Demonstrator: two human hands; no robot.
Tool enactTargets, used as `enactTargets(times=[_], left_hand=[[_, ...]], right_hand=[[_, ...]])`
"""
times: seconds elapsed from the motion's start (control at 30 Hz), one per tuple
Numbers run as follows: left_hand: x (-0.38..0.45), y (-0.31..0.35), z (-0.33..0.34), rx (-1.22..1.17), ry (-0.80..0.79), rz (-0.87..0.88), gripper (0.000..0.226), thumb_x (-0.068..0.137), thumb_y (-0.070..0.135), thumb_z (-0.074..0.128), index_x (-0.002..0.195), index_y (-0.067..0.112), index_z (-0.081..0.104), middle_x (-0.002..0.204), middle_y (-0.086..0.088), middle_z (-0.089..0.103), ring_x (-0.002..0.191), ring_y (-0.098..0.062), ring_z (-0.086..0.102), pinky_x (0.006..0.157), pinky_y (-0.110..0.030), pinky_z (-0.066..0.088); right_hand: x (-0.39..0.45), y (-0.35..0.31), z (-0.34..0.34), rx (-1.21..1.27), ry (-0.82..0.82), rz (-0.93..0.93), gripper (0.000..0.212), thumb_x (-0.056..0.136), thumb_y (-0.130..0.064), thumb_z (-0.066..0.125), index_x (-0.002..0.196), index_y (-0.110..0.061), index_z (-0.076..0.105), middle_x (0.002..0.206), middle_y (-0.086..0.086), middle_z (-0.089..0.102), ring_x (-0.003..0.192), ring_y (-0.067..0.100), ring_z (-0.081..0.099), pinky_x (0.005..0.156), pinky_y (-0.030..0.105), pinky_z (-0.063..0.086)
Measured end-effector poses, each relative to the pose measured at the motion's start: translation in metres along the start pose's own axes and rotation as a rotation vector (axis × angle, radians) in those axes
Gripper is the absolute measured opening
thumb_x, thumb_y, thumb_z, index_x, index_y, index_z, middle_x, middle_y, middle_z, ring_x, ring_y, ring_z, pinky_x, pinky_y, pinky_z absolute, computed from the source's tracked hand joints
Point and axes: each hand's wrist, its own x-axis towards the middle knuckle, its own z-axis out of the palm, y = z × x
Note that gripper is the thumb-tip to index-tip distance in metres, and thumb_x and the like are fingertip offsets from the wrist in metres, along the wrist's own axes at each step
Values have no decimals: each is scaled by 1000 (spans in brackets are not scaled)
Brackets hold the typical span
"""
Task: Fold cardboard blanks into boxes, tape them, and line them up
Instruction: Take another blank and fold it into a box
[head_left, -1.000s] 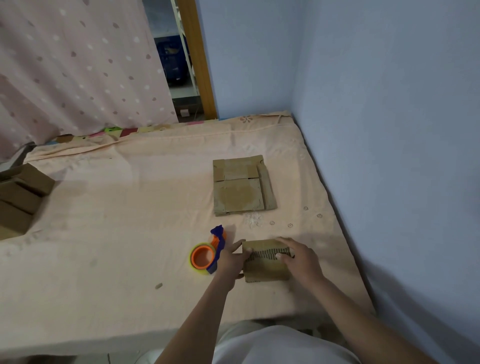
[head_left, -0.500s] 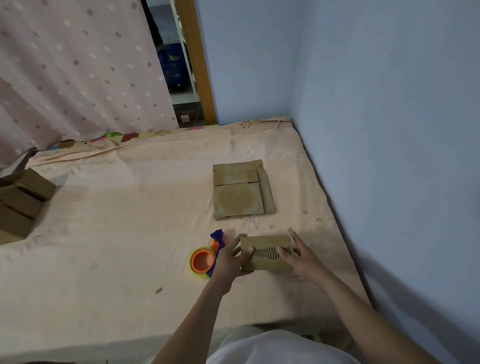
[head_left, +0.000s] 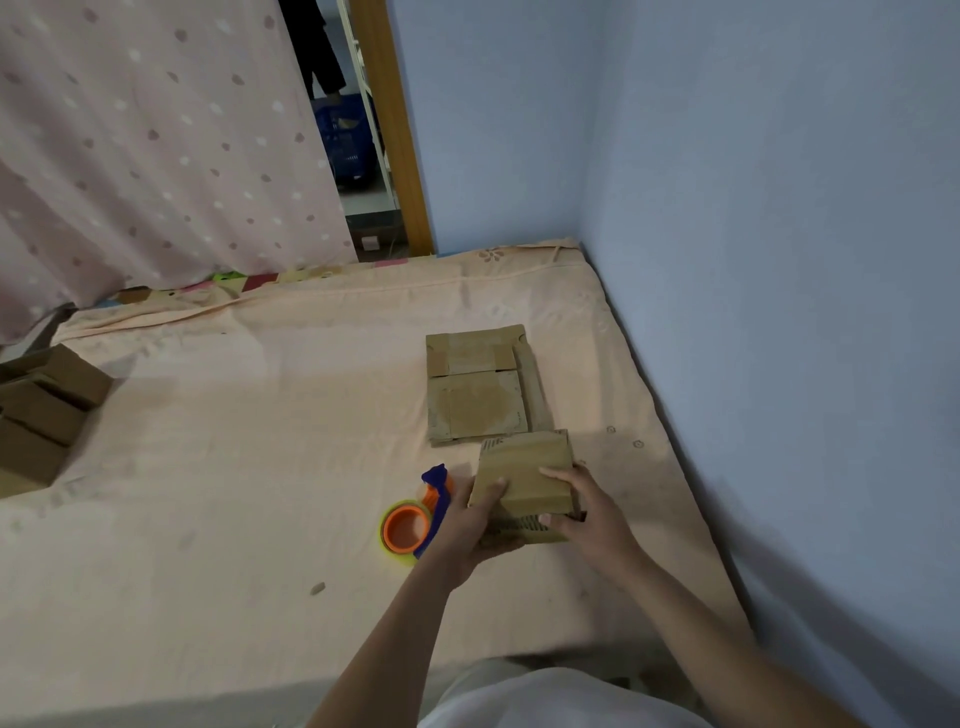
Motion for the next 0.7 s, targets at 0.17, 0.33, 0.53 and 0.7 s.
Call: enactTargets(times=[0.17,0.33,0.53,0.7], left_hand=[[2,-5,-12,9,-14,142,42,90,27,72,127,37,55,129,-6,57,115,-30,59,82,-51,60],[-3,-12,-15,191,-65,274,56,86,31,77,131,45,47,128,-2,56,110,-23,66,80,-46,61],[5,-15,-27,461,-164,294,100,73,25,88,143,56,22,136,15,49,123,-8,50,88,-33,57],[14,-22,-34,682,-132,363,104,70,14,85,148,45,24,141,13,43,130,-9,43,95,-28,54]], right_hand=[[-1,-7,-3,174,-32,319,103,80,-43,81,153,-49,7,144,-11,29,129,19,45,100,42,54],[6,6,-16,281,-225,592,110,73,-39,87,157,-23,19,130,8,63,108,24,69,94,44,58],[13,16,-25,54,-278,511,108,67,-20,92,154,-26,27,142,-2,51,130,19,50,105,41,50],[10,26,-14,-108,-154,378,108,66,-8,85,149,-36,22,133,0,53,120,21,56,95,42,56]])
